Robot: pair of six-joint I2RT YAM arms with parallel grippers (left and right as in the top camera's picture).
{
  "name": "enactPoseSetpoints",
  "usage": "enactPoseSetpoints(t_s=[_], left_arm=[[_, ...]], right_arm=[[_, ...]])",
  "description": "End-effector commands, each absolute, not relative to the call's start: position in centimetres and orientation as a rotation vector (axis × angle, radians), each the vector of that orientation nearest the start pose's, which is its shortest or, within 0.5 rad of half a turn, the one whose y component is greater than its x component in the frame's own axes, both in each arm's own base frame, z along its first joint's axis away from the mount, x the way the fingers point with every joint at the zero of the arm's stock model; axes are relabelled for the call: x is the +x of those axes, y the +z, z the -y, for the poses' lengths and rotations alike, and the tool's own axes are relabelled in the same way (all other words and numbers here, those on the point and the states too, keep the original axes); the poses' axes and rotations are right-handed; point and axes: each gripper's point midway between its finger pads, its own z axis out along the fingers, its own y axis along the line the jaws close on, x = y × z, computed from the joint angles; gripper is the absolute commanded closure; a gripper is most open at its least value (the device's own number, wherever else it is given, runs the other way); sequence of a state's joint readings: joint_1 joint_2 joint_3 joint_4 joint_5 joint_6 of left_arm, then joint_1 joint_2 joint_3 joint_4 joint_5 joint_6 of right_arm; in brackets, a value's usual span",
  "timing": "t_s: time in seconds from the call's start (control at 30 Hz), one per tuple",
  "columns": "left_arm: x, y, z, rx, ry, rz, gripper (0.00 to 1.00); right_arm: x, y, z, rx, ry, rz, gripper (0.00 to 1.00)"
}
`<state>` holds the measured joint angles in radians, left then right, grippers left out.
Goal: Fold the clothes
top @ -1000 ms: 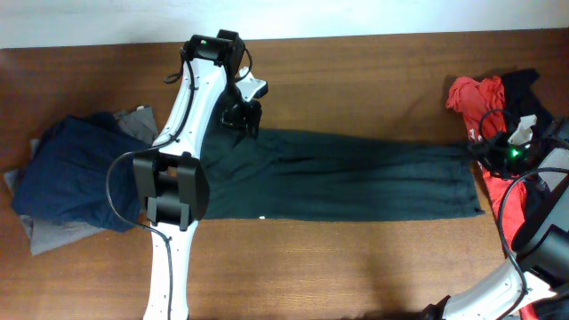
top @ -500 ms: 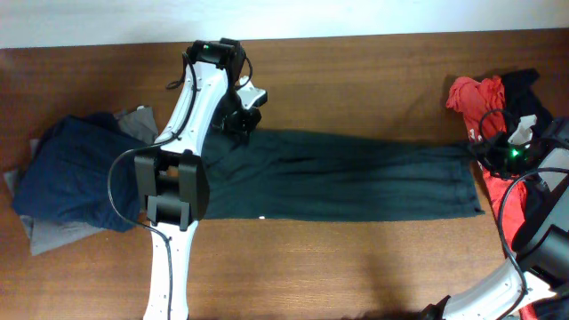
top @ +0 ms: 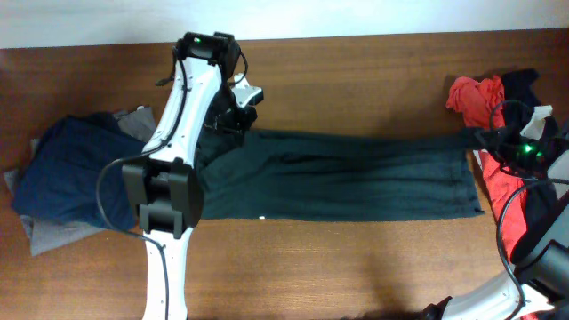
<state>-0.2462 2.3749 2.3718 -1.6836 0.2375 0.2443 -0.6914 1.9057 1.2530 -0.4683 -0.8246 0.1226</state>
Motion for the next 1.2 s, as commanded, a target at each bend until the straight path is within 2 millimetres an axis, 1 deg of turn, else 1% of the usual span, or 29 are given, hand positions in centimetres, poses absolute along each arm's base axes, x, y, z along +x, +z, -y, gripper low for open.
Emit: enactPoseSetpoints(t_s=[0.0, 0.1, 0.27, 0.4, 0.43, 0.47, 0.57, 0.63, 0.7, 0.77, 0.83, 0.93, 1.0, 1.17], left_arm=[[40.0, 14.1, 14.1, 0.782, -0.384, -3.087, 0.99], [39.0, 14.0, 14.1, 0.793, -0.388, -3.111, 0.99], [36.2, 12.4, 13.6, 0.812, -0.399, -3.217, 0.99], [34.0, 10.8, 12.4, 0.82, -0.358, -3.316, 1.0], [33.5, 10.5, 12.2, 0.822, -0.354, -3.336, 1.0], [33.2, 10.3, 12.2, 0.824, -0.355, -3.35, 1.0], [32.8, 9.9, 11.6, 0.829, -0.31, -3.376, 1.0], [32.9, 9.8, 11.0, 0.803, -0.245, -3.389, 1.0], [33.1, 9.9, 10.4, 0.78, -0.175, -3.395, 1.0], [33.1, 10.2, 10.3, 0.775, -0.162, -3.387, 0.99], [33.2, 10.7, 9.7, 0.77, -0.12, -3.372, 1.0], [33.4, 11.7, 9.0, 0.728, -0.116, -3.35, 0.99], [33.6, 12.3, 8.4, 0.695, -0.121, -3.337, 1.0], [33.8, 12.6, 7.8, 0.642, -0.157, -3.335, 0.99]], right_arm=[[40.2, 10.9, 17.2, 0.688, 0.856, -2.233, 0.96], [39.8, 10.6, 16.9, 0.712, 0.875, -2.248, 0.96], [39.0, 10.1, 16.4, 0.759, 0.897, -2.28, 0.96], [38.2, 8.9, 16.9, 0.827, 0.831, -2.337, 0.96], [37.8, 8.5, 17.1, 0.857, 0.812, -2.358, 0.96], [37.1, 7.9, 17.2, 0.923, 0.785, -2.388, 0.96], [35.6, 6.6, 17.5, 1.001, 0.712, -2.463, 0.95], [34.5, 5.8, 18.0, 1.1, 0.647, -2.502, 0.96], [33.6, 5.1, 18.7, 1.198, 0.57, -2.525, 0.96], [32.8, 4.6, 19.2, 1.265, 0.505, -2.542, 0.94], [32.2, 4.3, 19.6, 1.285, 0.455, -2.561, 0.94], [32.0, 4.3, 19.8, 1.291, 0.437, -2.566, 0.93], [32.1, 4.3, 19.8, 1.289, 0.435, -2.565, 0.9], [32.0, 4.2, 19.7, 1.292, 0.437, -2.57, 0.9]])
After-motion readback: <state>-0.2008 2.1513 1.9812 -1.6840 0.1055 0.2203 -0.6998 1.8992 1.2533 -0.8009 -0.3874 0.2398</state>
